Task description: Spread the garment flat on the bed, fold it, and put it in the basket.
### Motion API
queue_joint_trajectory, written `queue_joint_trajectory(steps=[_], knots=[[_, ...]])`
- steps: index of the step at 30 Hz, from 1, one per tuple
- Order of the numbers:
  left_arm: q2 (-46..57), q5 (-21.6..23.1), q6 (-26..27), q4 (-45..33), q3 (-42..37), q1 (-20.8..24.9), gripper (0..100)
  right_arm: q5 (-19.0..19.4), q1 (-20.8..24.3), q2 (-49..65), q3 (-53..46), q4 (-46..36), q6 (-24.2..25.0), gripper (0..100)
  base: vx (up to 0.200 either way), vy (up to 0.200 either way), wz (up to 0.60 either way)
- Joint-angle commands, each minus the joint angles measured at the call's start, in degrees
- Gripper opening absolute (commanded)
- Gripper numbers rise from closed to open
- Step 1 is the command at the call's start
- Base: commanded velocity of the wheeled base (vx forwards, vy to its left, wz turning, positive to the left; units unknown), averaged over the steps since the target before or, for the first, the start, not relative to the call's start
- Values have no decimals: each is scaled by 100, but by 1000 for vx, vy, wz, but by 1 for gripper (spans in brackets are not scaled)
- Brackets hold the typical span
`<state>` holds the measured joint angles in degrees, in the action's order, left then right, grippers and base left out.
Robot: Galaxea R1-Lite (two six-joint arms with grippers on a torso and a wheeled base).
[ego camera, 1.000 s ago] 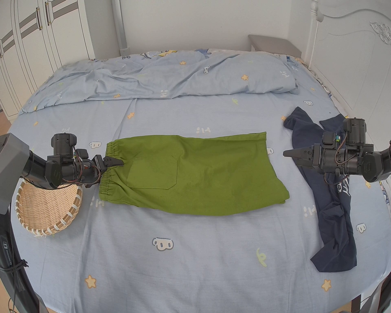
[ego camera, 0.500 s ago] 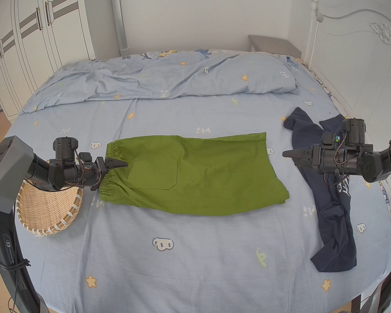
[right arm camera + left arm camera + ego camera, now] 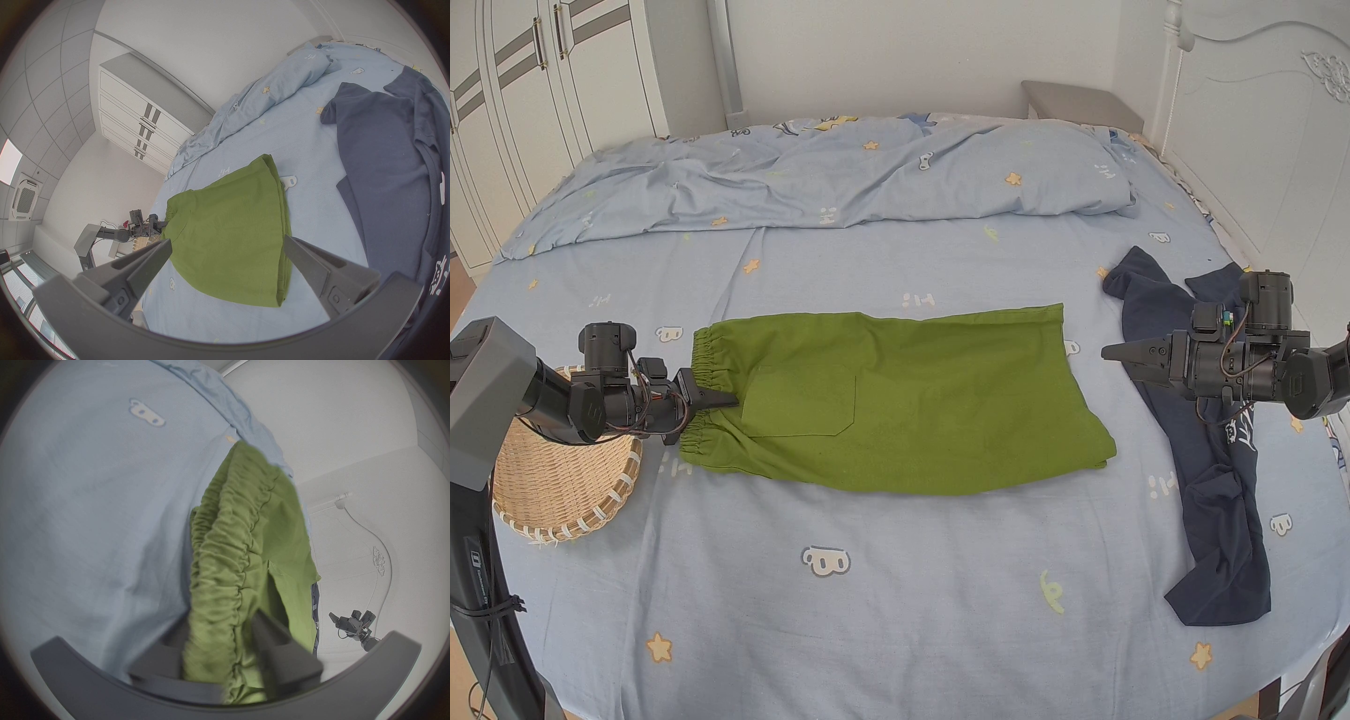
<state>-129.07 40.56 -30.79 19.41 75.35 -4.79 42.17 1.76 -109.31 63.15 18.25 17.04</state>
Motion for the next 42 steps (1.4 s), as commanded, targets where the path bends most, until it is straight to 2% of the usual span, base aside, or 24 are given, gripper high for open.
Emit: queue_joint_trajectory(steps=[1,10,17,23,28,42], knots=[[-65,5,3,37,50,-13,0,2,9,6,5,3,-8,100,0,0,0],[154,5,-6,-16,41,-31,0,-121,9,15,259,-190,10,100,0,0,0],[445,-4,-120,-25,6,-39,0,-200,-44,-1119,1982,-1922,-201,100,0,0,0],[524,-13,-129,-7,-73,-48,0,-209,9,-1857,2931,-2757,-614,100,0,0,0],[568,-13,-129,-7,-91,-83,0,-218,71,-2217,3072,-2871,-834,100,0,0,0],[550,-13,-120,10,-99,-83,0,-130,264,-2252,2993,-3187,-913,100,0,0,0]])
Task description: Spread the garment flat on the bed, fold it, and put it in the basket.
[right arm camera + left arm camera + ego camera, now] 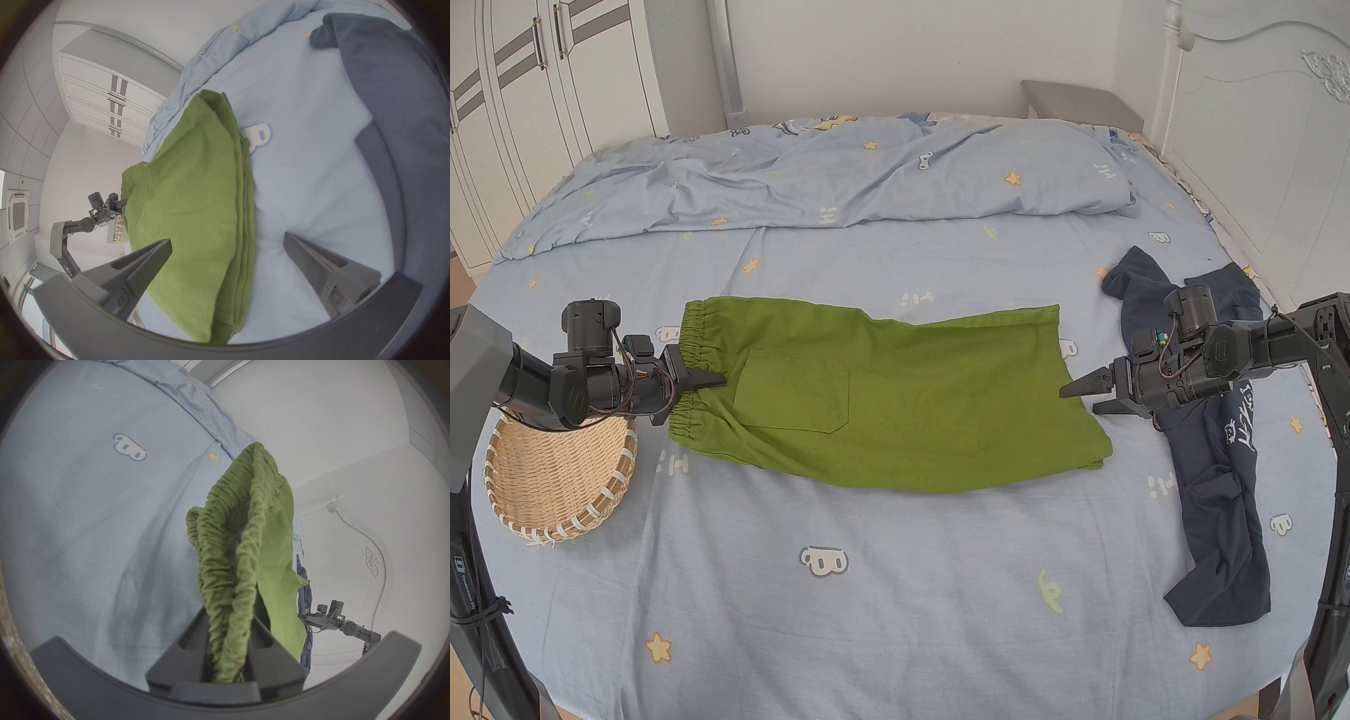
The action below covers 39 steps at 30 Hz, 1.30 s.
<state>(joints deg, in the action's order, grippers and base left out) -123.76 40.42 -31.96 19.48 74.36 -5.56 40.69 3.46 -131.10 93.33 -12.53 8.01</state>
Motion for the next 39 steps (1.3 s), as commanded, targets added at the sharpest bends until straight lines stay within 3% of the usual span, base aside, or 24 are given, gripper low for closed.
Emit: queue_joint_trajectory(steps=[1,11,14,15,16,17,23,27,39], knots=[[18,1,-3,12,-1,2,0,26,137,-83,-43,-144,-45,100,0,0,0],[27,1,24,21,-27,11,0,88,410,-65,-236,-144,-80,100,0,0,0],[36,1,15,21,-27,11,0,237,418,-65,-236,-171,-71,100,0,0,0],[36,1,15,21,-27,11,0,536,410,-47,-192,-320,-71,100,0,0,0],[36,1,24,21,-27,11,0,589,392,-47,-140,-417,-63,100,0,0,0],[36,1,24,21,-36,11,0,598,374,-56,-113,-461,-63,0,0,0,0],[36,1,24,21,-45,11,0,668,102,-100,256,-760,-63,0,0,0,0],[36,1,24,21,-36,11,0,1116,-30,-91,396,-953,-45,0,0,0,0],[27,27,6,-155,-27,20,0,1125,-56,-30,352,-1129,-45,0,0,0,0]])
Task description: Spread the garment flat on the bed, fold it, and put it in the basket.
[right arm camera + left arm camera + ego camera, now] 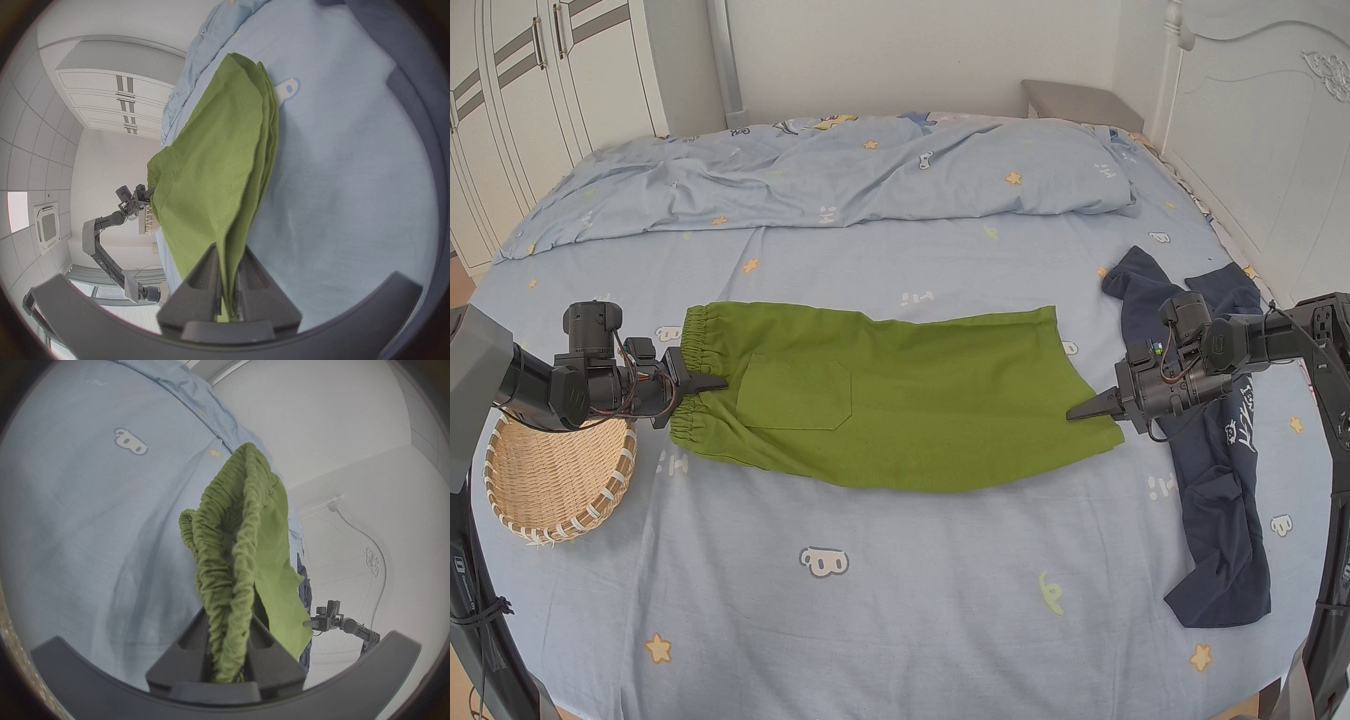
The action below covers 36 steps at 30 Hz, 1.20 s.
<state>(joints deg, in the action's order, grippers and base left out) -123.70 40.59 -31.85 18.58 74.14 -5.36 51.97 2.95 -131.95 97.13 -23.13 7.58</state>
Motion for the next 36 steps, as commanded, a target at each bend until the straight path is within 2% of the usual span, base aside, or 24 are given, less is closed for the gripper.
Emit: queue_joint_trajectory(steps=[1,7,14,17,21,22,25,29,36], knots=[[39,10,4,-267,12,-9,0,6,-5,126,-54,-280,-38,0,0,0,0],[302,71,136,-1040,83,-9,0,15,-66,732,-327,-834,-205,0,0,0,0],[1006,80,988,-2139,-365,-140,0,24,-58,1620,-1566,-764,-240,0,0,0,0],[1313,89,1428,-2306,-1033,-140,0,24,-31,1998,-2436,-553,-240,0,0,0,0],[1533,80,1718,-2253,-1798,-123,0,15,13,2332,-3412,36,-240,0,0,0,0],[1656,71,1911,-2262,-2255,-114,0,6,74,2543,-4071,528,-240,0,0,0,0],[1893,71,2052,-2192,-2949,-140,0,-3,250,2798,-4976,1170,-222,0,0,0,0],[2139,27,2078,-1612,-3811,-193,0,-3,408,3105,-5943,1768,-205,0,0,0,0],[2306,63,2096,-882,-4532,-386,0,6,461,3299,-6646,2181,-205,0,0,0,0]])
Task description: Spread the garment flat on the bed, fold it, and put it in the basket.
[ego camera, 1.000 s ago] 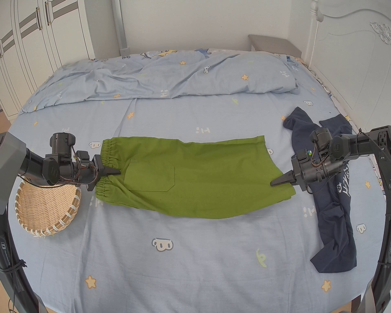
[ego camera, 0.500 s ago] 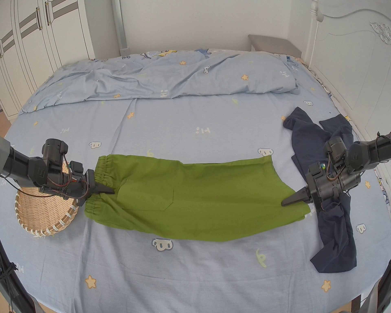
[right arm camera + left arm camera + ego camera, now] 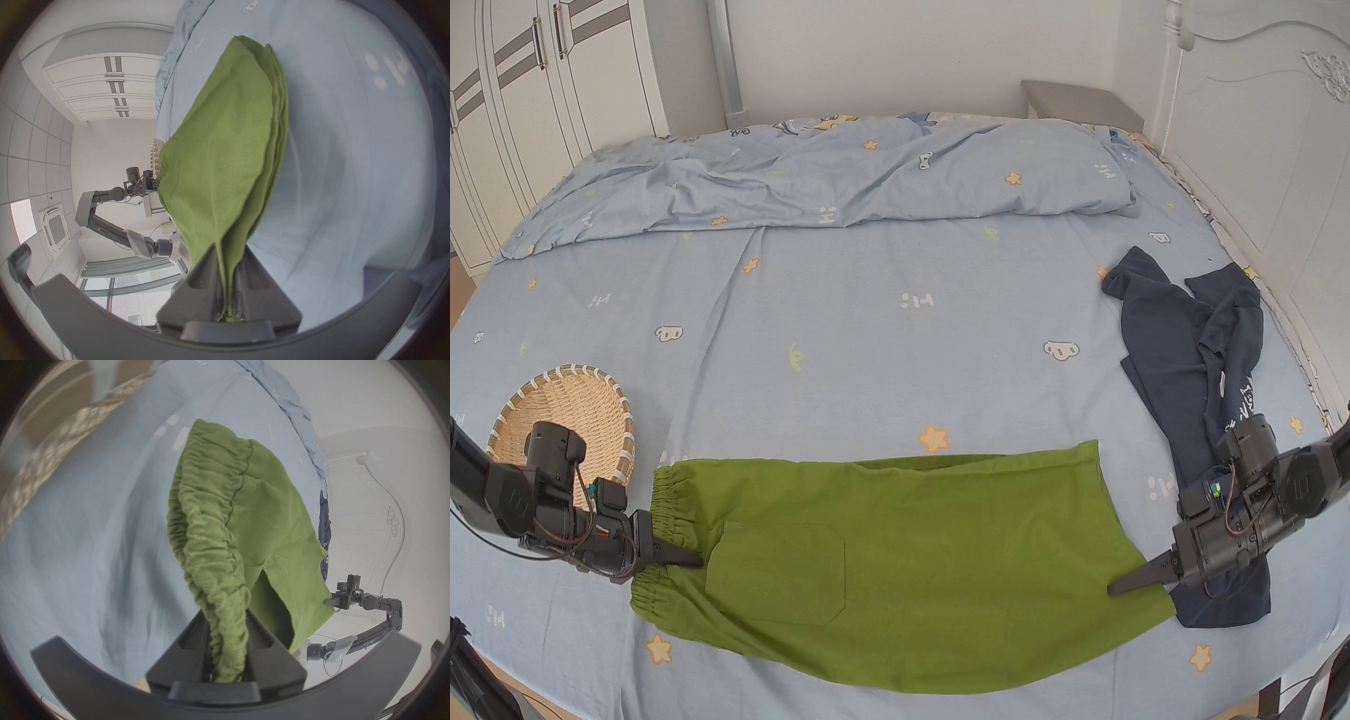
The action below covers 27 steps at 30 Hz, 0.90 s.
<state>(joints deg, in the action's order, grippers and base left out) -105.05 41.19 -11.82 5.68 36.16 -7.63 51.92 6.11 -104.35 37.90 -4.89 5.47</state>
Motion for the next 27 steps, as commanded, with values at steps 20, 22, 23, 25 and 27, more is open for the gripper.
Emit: queue_joint_trajectory(steps=[20,22,23,25,27], knots=[[-200,-94,541,882,-856,-318,0,-24,13,-77,-916,1210,15,100,0,0,0],[-95,-182,541,882,-847,-283,0,-15,-136,-50,-916,1236,24,100,0,0,0],[-33,-217,541,873,-847,-274,0,-6,-171,-33,-907,1236,33,100,0,0,0],[195,-481,479,821,-768,-239,0,2,-294,-15,-907,1227,33,100,0,0,0],[336,-753,479,768,-707,-204,0,-6,-373,73,-898,1227,50,100,0,0,0]])
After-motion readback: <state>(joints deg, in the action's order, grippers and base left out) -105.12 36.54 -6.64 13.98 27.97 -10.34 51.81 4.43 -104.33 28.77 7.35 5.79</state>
